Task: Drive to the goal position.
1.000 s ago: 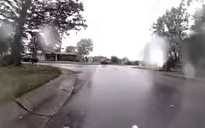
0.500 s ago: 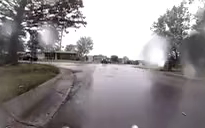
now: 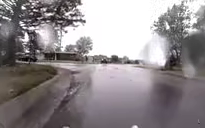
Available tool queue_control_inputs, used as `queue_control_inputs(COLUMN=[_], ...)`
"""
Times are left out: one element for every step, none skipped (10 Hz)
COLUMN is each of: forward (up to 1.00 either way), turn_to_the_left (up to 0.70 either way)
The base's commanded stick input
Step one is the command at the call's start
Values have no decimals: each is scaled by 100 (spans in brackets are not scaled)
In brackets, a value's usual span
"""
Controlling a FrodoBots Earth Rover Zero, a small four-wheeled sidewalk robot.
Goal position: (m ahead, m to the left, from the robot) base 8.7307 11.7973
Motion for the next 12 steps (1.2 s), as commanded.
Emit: queue_control_inputs(forward=[50, 50, 50, 50, 50, 50, 50, 50, 50, 50, 50, 50], turn_to_the_left=[-1, -1, -1, -1, -1, -1, -1, -1, -1, -1, -1, -1])
